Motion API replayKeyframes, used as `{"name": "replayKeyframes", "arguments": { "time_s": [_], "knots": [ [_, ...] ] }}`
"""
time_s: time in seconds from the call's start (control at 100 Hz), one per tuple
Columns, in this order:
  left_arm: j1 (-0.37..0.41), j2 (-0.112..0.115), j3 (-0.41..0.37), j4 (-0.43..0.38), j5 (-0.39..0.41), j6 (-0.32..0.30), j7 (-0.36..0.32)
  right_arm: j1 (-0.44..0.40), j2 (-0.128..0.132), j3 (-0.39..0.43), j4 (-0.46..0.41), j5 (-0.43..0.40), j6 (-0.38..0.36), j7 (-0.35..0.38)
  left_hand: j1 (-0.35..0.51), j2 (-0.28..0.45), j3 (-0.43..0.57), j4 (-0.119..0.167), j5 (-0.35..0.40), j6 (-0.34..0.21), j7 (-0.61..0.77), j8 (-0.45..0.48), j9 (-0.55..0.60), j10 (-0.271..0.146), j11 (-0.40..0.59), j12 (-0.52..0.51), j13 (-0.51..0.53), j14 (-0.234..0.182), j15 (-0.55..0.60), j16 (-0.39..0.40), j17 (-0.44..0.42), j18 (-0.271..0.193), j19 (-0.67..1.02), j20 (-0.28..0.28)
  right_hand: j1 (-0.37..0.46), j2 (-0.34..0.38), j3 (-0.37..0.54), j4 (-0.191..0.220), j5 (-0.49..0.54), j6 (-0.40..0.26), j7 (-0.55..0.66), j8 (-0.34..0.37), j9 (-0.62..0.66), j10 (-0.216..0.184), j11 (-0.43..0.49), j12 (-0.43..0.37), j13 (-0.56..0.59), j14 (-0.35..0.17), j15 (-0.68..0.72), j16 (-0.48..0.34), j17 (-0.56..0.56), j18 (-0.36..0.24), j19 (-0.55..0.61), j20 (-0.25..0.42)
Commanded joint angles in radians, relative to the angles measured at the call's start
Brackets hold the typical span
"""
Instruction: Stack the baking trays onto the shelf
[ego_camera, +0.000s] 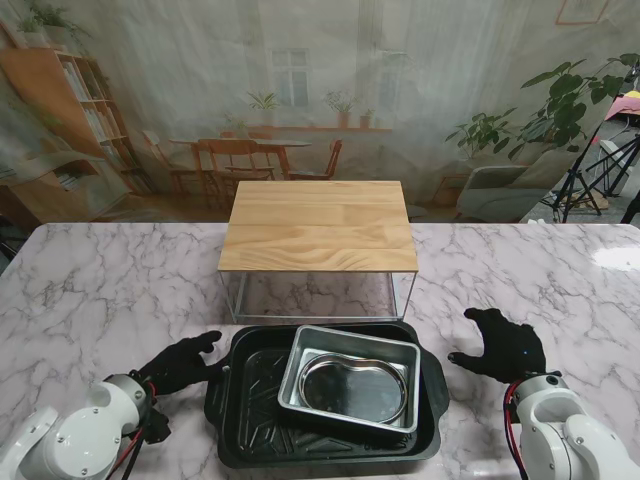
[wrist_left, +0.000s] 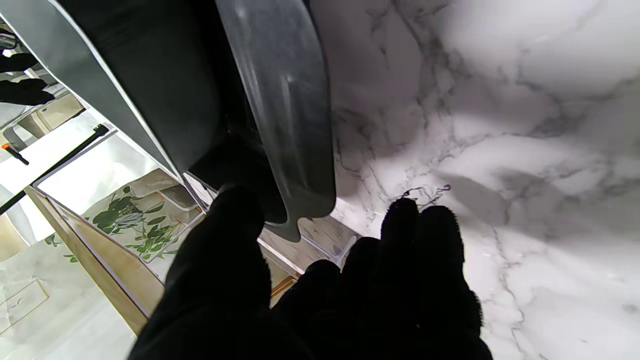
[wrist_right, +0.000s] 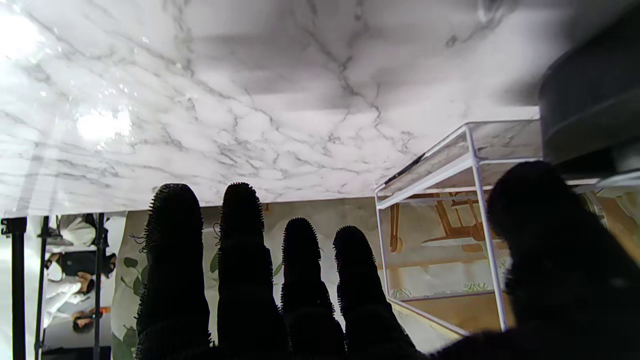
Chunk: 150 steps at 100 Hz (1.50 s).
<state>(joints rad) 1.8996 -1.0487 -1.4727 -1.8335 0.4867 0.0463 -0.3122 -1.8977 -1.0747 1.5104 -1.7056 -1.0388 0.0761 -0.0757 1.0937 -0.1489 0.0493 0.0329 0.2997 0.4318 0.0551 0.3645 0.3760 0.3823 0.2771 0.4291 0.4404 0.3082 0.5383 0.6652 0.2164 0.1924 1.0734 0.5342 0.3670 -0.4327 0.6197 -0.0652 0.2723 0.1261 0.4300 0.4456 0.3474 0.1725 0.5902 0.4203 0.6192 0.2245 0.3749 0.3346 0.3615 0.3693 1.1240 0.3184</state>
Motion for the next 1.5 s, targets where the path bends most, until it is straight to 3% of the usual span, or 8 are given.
{"name": "replayKeyframes", "arguments": {
  "time_s": [0.0,0.14,0.31,0.44,0.66,0.91,1.19,1.49],
  "knots": [
    [0.007,-0.006,0.014,-0.013,-0.022,0.013,-0.009,-0.004,0.000,-0.008,-0.006,0.004,0.012,0.018,0.003,-0.008,-0.002,0.023,-0.006,0.033,-0.024,-0.007,-0.016,0.026,0.000,-0.013,0.032,0.062,0.025,0.016,0.033,-0.040,0.052,0.029,0.020,-0.043,0.088,0.028,-0.034,0.040,-0.026,0.031,-0.031,0.022,0.027,0.012,0.011,0.020,0.070,0.020,0.016,-0.014,0.022,0.026],
    [0.001,-0.004,0.044,-0.031,-0.038,0.067,-0.022,0.000,0.002,-0.020,-0.015,0.014,0.026,0.050,-0.054,-0.018,-0.044,0.001,0.018,0.060,-0.013,-0.011,0.020,0.057,-0.005,-0.042,0.070,0.076,0.008,0.002,0.063,-0.021,0.070,0.034,-0.019,-0.038,0.141,0.020,-0.029,0.018,-0.034,0.044,-0.059,0.025,0.017,0.010,-0.009,0.021,0.064,0.018,0.033,-0.023,0.032,0.029],
    [-0.007,0.001,0.069,-0.049,-0.040,0.120,-0.048,0.004,0.005,-0.033,-0.024,0.011,0.048,0.084,-0.095,-0.028,-0.061,-0.009,-0.006,0.062,-0.020,-0.011,0.021,0.056,0.002,-0.043,0.069,0.082,0.010,-0.002,0.060,-0.015,0.072,0.034,-0.103,-0.012,0.035,-0.017,-0.056,0.026,-0.077,0.040,-0.088,0.035,0.013,0.011,-0.027,0.018,0.084,0.030,0.048,-0.046,0.044,0.033],
    [-0.017,0.002,0.087,-0.049,-0.038,0.146,-0.049,0.006,0.006,-0.038,-0.025,0.008,0.056,0.095,-0.109,-0.027,-0.059,-0.013,-0.032,0.060,-0.033,-0.018,0.011,0.055,-0.001,-0.045,0.058,0.083,0.014,0.000,0.049,-0.013,0.073,0.034,-0.085,-0.015,0.014,-0.015,-0.068,0.032,-0.115,0.023,-0.092,0.039,0.012,0.010,-0.019,0.021,0.096,0.036,0.061,-0.049,0.054,0.037],
    [-0.035,-0.004,0.122,-0.038,-0.037,0.189,-0.023,0.011,0.012,-0.046,-0.034,0.003,0.077,0.145,0.005,-0.002,-0.001,0.007,-0.018,0.050,-0.022,-0.016,0.020,0.048,0.021,-0.032,0.059,0.083,0.029,0.008,0.052,-0.016,0.081,0.038,0.022,-0.019,0.059,0.015,-0.076,0.043,-0.143,0.008,-0.092,0.048,0.015,0.009,0.001,0.026,0.111,0.042,0.100,-0.079,0.066,0.038],
    [-0.051,-0.011,0.155,-0.027,-0.052,0.219,0.010,0.027,0.017,-0.068,-0.038,0.010,0.101,0.200,0.061,0.022,0.024,0.028,-0.031,0.022,-0.007,0.009,0.023,0.038,0.054,-0.013,0.065,0.079,0.042,0.011,0.063,-0.020,0.086,0.038,-0.005,-0.012,0.085,0.010,-0.070,0.051,-0.145,0.008,-0.082,0.060,0.035,0.015,0.020,0.033,0.131,0.049,0.135,-0.098,0.067,0.031],
    [-0.049,-0.013,0.153,-0.029,-0.051,0.220,0.020,0.000,0.014,-0.046,-0.076,0.027,0.091,0.200,0.066,0.025,0.029,0.036,-0.031,0.013,-0.005,0.021,0.020,0.034,0.058,-0.012,0.063,0.078,0.044,0.010,0.061,-0.020,0.086,0.037,-0.008,0.024,0.040,0.006,-0.068,0.048,-0.144,0.014,-0.075,0.052,0.033,0.017,0.012,0.034,0.144,0.059,0.108,-0.047,0.076,0.034],
    [-0.047,-0.013,0.150,-0.029,-0.052,0.217,0.021,-0.058,0.021,-0.018,-0.177,-0.002,0.074,0.296,0.067,0.030,0.029,0.038,-0.032,0.011,-0.008,0.026,0.018,0.032,0.056,-0.013,0.059,0.078,0.042,0.009,0.056,-0.021,0.084,0.036,-0.019,0.047,-0.010,0.003,-0.059,0.063,-0.161,0.010,-0.067,0.059,0.023,0.015,0.017,0.048,0.134,0.056,0.118,-0.017,0.073,0.032]
  ]
}}
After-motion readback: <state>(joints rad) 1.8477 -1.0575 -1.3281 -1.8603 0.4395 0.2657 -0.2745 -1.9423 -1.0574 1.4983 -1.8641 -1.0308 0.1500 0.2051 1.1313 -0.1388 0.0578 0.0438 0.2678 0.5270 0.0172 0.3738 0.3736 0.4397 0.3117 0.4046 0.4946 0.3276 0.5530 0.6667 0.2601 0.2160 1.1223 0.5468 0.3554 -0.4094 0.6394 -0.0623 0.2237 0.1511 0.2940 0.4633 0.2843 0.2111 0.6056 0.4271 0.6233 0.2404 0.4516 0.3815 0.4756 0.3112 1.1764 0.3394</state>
